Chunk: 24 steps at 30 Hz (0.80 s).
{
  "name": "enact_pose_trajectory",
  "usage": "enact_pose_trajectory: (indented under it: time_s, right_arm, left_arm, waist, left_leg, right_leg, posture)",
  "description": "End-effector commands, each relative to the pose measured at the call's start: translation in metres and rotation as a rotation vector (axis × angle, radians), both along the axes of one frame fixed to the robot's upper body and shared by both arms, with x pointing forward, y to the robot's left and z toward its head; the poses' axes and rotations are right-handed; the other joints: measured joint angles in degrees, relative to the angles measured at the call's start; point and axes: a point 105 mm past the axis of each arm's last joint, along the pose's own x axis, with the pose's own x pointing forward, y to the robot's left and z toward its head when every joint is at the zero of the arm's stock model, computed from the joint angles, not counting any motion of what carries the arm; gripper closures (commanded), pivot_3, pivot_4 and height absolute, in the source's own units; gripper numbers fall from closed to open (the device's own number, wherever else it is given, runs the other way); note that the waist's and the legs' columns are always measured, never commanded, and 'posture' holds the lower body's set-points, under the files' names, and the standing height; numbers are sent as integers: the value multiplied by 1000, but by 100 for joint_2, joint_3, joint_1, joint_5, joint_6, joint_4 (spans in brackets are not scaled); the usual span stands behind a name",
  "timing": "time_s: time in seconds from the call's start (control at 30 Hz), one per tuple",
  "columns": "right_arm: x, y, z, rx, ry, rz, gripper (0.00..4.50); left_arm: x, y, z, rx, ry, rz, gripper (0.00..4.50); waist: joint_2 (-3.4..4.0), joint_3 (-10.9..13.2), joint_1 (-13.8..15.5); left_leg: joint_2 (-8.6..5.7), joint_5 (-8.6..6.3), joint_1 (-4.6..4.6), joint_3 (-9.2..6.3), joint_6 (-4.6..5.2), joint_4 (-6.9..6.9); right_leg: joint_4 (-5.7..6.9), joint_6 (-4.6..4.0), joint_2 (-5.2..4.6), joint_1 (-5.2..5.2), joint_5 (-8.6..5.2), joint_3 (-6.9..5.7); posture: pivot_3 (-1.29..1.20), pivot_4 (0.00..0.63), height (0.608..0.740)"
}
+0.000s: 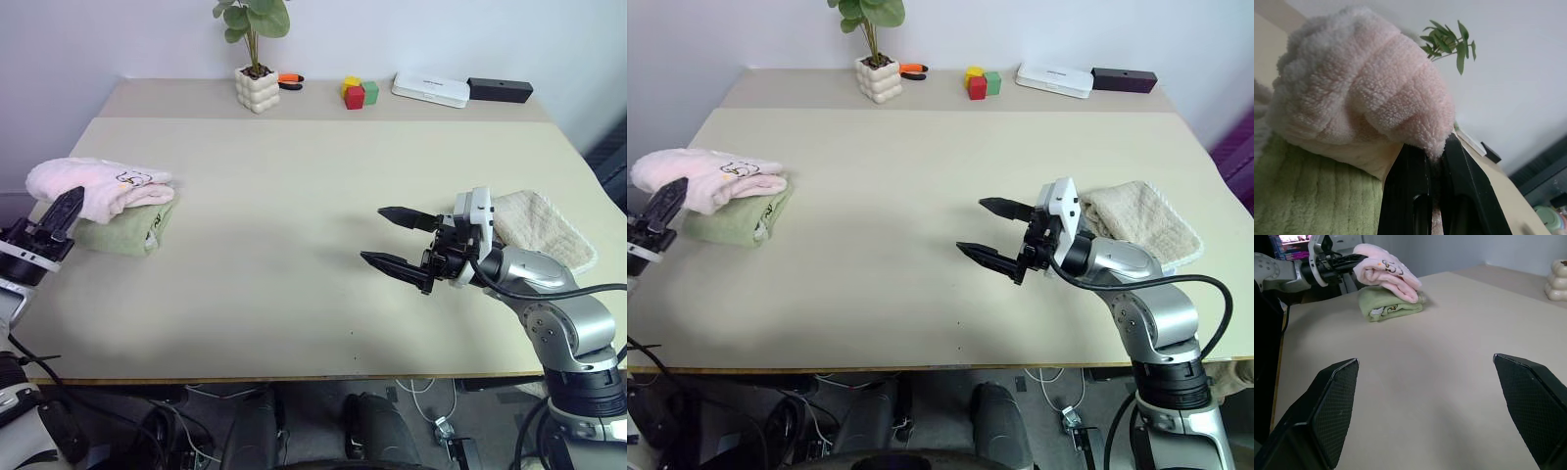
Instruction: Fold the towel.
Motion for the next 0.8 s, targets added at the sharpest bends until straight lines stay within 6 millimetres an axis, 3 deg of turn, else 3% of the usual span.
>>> enact_pose_trajectory:
  time_s: [0.03, 0.13, 0.27, 0.4, 0.6, 0.8]
  right_arm:
    - [-1, 0, 11, 4, -60, 6, 0]
    - [0, 0, 12, -3, -66, 7, 0]
    - [0, 2, 14, -9, -80, 13, 0]
    - [3, 7, 17, -2, -98, 19, 0]
    - [3, 9, 15, 2, -96, 21, 0]
    - [4, 11, 13, 9, -87, 23, 0]
  left_arm:
    - [-12, 15, -13, 23, 9, 97, 4464]
    - [-23, 15, -34, -63, 59, 112, 4464]
    - [-26, 15, -42, -109, 89, 126, 4464]
    - [-27, 16, -40, -115, 89, 136, 3044]
    - [-34, 11, -40, -167, 106, 85, 36]
    - [-56, -18, -46, -259, 220, -113, 36]
  waist:
    - [1, 0, -5]
    - [1, -1, -45]
    - [-13, -6, -49]
    - [-14, -7, -79]
    - [-14, -7, -96]
    - [-14, -7, -106]
  left_leg:
    - [0, 0, 0, 0, 0, 0]
    - [0, 0, 3, 3, 0, -5]
    - [1, 0, 1, -4, 0, -1]
    - [1, 0, 2, -3, 0, 0]
    - [1, 0, 2, -1, 0, -3]
    - [2, 0, 2, -1, 0, -5]
  right_leg:
    - [0, 0, 0, 0, 0, 0]
    - [0, 0, -2, 0, 0, 2]
    - [3, 0, -2, 1, 0, -2]
    - [3, -1, -3, 2, 0, -2]
    - [3, -1, -3, 1, 0, -2]
    - [3, -1, -4, -2, 0, 0]
  posture:
    - [0, 150, 735]
    - [0, 150, 735]
    - [0, 150, 735]
    - [0, 150, 735]
    - [0, 150, 735]
    - [0, 150, 735]
